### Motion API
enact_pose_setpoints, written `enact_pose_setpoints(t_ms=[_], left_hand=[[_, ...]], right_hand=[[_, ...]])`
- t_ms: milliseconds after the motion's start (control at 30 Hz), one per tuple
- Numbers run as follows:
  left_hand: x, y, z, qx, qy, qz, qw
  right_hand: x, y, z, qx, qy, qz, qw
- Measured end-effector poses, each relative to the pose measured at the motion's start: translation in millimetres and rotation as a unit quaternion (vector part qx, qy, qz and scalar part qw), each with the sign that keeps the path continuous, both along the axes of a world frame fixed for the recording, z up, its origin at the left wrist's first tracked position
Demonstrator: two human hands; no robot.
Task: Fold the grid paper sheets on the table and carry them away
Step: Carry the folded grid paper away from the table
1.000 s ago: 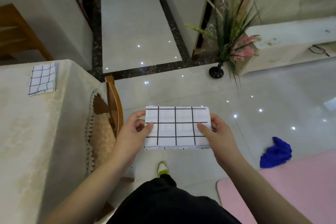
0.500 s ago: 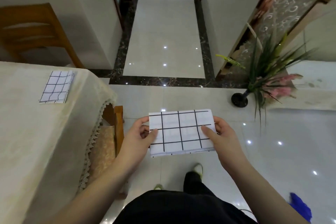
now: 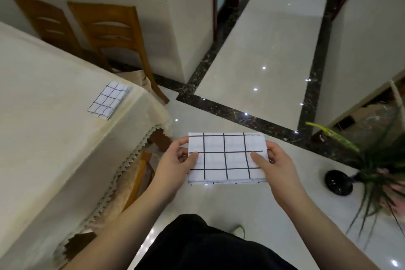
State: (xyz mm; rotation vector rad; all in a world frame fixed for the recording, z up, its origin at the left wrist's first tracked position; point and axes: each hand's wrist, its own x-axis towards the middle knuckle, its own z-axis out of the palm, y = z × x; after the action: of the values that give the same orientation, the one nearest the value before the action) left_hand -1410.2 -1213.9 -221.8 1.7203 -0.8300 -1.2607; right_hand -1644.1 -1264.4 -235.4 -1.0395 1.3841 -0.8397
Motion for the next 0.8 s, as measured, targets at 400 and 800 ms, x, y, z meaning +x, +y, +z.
enact_pose_setpoints(t_ms=[400,800], left_hand=[[74,-81,-23,0.023,0.034,0.107,0.993],[156,-173,-30,0.022,0.022,0.179,0.983]], right_hand=[[89,-143,-17,0.03,0.005,0.123,0.992],[191,-266,-15,0.036,0.039,0.222,0.974]])
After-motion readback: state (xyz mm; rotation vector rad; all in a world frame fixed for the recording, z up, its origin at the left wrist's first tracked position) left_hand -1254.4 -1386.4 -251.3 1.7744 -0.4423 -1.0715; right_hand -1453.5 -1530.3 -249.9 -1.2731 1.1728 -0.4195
